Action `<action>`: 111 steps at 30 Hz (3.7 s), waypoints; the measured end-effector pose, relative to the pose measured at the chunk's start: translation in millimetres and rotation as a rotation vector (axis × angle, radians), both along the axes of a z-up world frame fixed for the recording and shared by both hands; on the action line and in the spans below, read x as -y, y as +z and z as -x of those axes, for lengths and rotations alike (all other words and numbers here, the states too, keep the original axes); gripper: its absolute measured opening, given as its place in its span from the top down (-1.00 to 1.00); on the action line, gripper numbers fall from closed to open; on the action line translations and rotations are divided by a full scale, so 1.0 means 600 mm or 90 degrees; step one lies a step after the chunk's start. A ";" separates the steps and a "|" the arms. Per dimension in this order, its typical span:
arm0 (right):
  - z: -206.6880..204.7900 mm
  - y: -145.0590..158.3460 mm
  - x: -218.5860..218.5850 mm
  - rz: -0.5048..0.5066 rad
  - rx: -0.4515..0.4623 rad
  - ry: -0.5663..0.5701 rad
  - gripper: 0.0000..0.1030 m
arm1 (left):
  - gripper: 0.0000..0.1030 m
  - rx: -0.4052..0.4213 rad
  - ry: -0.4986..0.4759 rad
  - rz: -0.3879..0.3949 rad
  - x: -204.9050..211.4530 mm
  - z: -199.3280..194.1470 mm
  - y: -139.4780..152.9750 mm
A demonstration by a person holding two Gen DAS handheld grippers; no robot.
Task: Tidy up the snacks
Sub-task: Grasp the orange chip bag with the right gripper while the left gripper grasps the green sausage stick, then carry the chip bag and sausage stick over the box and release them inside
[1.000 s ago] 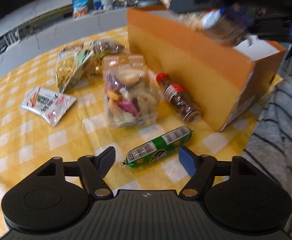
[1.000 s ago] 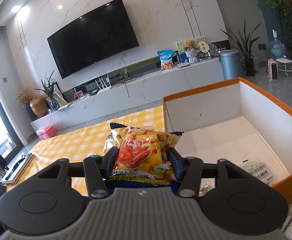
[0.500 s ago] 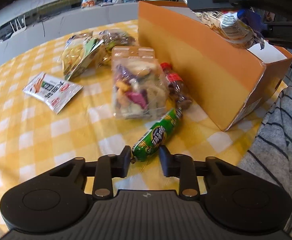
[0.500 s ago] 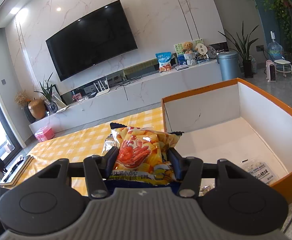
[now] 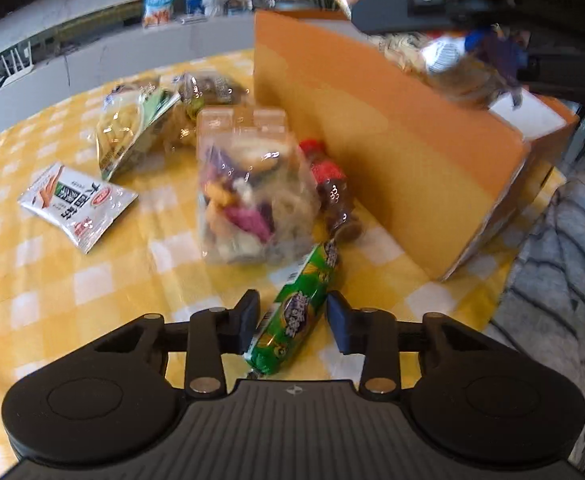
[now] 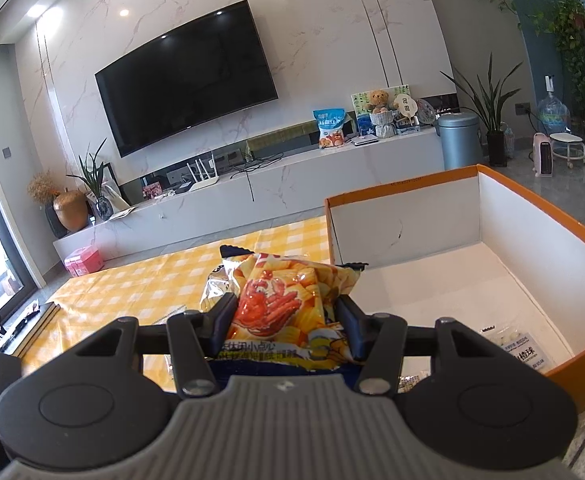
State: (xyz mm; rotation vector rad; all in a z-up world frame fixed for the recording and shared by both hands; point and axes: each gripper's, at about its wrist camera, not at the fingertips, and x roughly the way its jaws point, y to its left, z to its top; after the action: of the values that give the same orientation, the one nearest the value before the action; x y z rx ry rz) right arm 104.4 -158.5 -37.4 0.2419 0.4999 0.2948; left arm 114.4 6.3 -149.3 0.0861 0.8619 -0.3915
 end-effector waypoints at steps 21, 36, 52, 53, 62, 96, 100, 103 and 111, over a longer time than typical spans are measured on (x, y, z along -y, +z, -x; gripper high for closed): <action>0.013 0.035 0.085 -0.075 0.032 -0.104 -0.03 | 0.51 0.051 -0.009 0.188 -0.046 0.074 0.141; 0.012 0.019 0.211 -0.101 -0.001 -0.245 -0.03 | 0.51 0.034 -0.010 0.288 0.089 -0.049 0.211; -0.006 0.007 0.222 -0.127 -0.049 -0.243 -0.03 | 0.50 0.000 -0.073 0.101 0.182 -0.141 0.124; -0.008 0.004 0.222 -0.129 -0.057 -0.241 -0.03 | 0.50 0.013 -0.092 0.081 0.189 -0.137 0.122; -0.008 0.002 0.224 -0.140 -0.061 -0.245 -0.03 | 0.50 0.049 -0.282 -0.116 0.247 -0.143 0.084; -0.030 -0.024 0.081 0.095 -0.094 -0.075 -0.04 | -0.43 0.065 0.077 0.072 0.036 -0.055 0.189; -0.025 -0.025 0.084 0.103 -0.092 -0.077 -0.04 | -0.43 0.047 0.088 0.078 0.023 -0.059 0.185; -0.024 -0.023 0.084 0.117 -0.089 -0.109 -0.04 | -0.43 0.056 0.089 0.067 0.019 -0.051 0.184; -0.054 -0.024 0.120 0.195 -0.133 -0.272 -0.05 | -0.43 0.045 0.084 0.083 0.026 -0.042 0.177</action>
State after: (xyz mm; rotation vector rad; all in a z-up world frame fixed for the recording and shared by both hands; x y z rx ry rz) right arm 136.8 -230.5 -51.7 0.0759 0.6757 -0.2254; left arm 139.8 -9.3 -43.1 -0.0768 0.7660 -0.3178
